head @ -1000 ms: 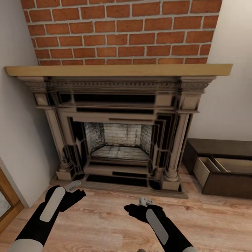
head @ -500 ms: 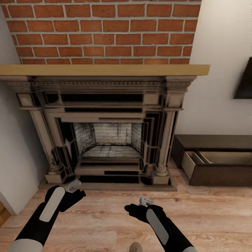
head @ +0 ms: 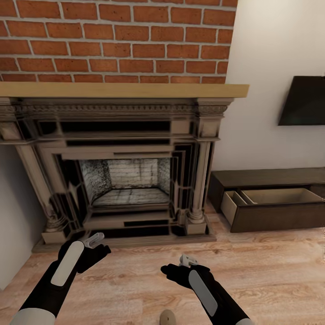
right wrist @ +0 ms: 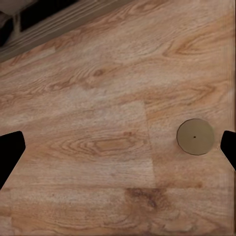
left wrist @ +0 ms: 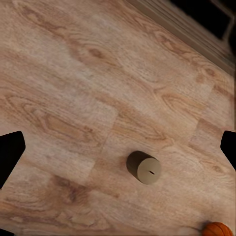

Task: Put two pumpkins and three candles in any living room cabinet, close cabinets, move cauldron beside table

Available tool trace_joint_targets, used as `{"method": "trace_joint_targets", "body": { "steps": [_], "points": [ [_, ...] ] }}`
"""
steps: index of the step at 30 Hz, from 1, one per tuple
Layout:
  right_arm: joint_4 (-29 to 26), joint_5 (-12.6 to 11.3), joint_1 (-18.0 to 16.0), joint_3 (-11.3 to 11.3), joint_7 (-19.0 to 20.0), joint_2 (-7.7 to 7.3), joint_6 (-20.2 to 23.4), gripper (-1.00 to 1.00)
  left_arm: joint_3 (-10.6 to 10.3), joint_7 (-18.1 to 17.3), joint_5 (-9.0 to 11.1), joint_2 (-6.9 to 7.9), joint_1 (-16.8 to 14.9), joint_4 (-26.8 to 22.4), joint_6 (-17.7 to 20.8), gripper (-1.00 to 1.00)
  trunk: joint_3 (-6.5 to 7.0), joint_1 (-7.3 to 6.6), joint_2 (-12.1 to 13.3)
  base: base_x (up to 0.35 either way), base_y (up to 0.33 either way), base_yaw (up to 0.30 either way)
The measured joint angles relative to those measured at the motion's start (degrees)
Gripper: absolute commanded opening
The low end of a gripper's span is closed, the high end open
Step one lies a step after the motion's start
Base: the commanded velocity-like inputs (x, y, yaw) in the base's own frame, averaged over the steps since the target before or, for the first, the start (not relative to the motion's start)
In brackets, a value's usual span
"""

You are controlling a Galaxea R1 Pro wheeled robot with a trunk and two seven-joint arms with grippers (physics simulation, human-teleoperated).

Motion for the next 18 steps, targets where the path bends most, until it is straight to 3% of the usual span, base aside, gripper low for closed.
{"method": "trace_joint_targets", "body": {
  "steps": [18],
  "points": [
    [0.14, 0.33, 0.0, 0.02, 0.01, -0.02, -1.26, 1.0, 0.02, -0.07, -0.25, -0.19, 0.01, -0.45, -0.06, 1.0, -0.35, 0.44, -0.79, 0.005, -0.015, -0.01]
  ]
}}
